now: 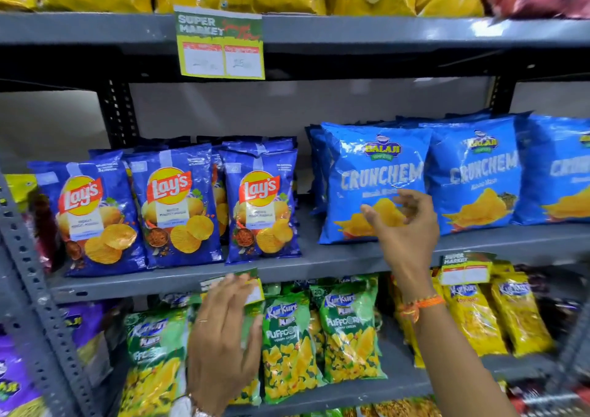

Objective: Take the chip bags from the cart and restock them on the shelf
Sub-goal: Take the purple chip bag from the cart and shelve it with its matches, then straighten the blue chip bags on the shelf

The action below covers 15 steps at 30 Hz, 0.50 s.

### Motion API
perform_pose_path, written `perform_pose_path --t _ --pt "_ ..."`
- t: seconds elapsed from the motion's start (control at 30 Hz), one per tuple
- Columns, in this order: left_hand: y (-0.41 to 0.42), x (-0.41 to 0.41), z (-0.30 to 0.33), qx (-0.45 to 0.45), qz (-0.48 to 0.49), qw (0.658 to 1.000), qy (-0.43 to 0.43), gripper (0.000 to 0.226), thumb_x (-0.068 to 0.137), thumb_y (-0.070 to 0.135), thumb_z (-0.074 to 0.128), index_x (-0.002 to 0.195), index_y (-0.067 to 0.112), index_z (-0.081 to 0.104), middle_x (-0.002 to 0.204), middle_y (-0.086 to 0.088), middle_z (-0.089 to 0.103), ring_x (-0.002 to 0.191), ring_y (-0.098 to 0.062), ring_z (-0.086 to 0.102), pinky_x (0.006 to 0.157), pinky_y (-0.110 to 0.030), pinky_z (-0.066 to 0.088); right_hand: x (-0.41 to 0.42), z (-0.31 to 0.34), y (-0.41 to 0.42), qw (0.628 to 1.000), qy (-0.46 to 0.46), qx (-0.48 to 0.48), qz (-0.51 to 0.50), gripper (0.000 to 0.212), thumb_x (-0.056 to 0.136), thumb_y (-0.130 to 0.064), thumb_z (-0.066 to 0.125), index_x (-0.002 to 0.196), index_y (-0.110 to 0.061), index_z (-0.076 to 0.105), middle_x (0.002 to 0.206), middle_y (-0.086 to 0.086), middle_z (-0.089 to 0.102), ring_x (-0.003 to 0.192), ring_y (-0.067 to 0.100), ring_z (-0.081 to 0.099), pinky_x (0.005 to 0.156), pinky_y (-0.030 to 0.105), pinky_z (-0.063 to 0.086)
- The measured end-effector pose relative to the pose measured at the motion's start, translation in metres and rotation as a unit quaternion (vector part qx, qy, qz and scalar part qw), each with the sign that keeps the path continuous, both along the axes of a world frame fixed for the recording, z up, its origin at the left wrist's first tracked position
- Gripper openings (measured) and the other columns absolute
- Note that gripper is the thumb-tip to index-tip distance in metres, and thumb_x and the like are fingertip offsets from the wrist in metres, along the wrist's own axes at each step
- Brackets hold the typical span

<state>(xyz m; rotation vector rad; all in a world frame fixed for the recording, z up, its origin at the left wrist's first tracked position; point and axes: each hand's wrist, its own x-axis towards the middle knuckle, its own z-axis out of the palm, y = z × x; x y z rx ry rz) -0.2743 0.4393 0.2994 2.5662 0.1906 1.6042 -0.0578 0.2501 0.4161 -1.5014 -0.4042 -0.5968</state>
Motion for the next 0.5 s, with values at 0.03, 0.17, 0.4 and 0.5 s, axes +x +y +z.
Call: perform_pose_path --t 0.03,0.17,0.4,0.5 --pt "-0.014 0.011 0.001 0.023 -0.019 0.999 0.018 0.047 0.098 0.029 0.050 0.136 0.004 0.061 0.140 -0.009 0.061 0.137 -0.027 0.052 0.126 -0.039 0.028 0.014 -0.004 -0.012 1.000 0.015 -0.004 -0.023 0.070 0.062 -0.047 0.091 0.119 -0.021 0.058 0.112 0.002 0.065 0.106 0.026 0.063 0.090 0.040 0.053" --pt "-0.055 0.069 0.007 0.062 -0.043 0.994 0.083 0.057 0.096 0.031 0.055 0.147 0.008 0.051 0.151 -0.005 0.051 0.147 -0.024 0.041 0.129 -0.034 0.016 0.059 -0.003 -0.044 0.992 0.053 -0.105 -0.036 0.089 0.068 -0.052 0.088 0.136 -0.007 0.052 0.131 0.011 0.055 0.126 0.030 0.052 0.107 0.045 0.045" --pt "-0.067 0.128 0.000 0.057 0.013 0.991 0.119 0.056 0.097 0.035 0.049 0.143 0.004 0.055 0.143 -0.011 0.059 0.133 -0.030 0.056 0.125 -0.040 0.023 0.082 0.011 -0.049 0.971 0.067 -0.156 0.171 0.059 0.079 -0.052 0.080 0.126 -0.025 0.055 0.129 -0.006 0.066 0.118 0.016 0.062 0.099 0.040 0.053" --pt "-0.064 0.132 -0.006 0.040 0.013 0.994 0.106 0.053 0.099 0.034 0.049 0.143 0.006 0.056 0.141 -0.009 0.060 0.132 -0.029 0.057 0.124 -0.041 0.027 0.091 0.013 -0.051 0.968 0.032 -0.156 0.195 0.026 0.089 -0.031 0.077 0.112 -0.031 0.065 0.116 -0.008 0.074 0.109 0.011 0.070 0.094 0.039 0.059"
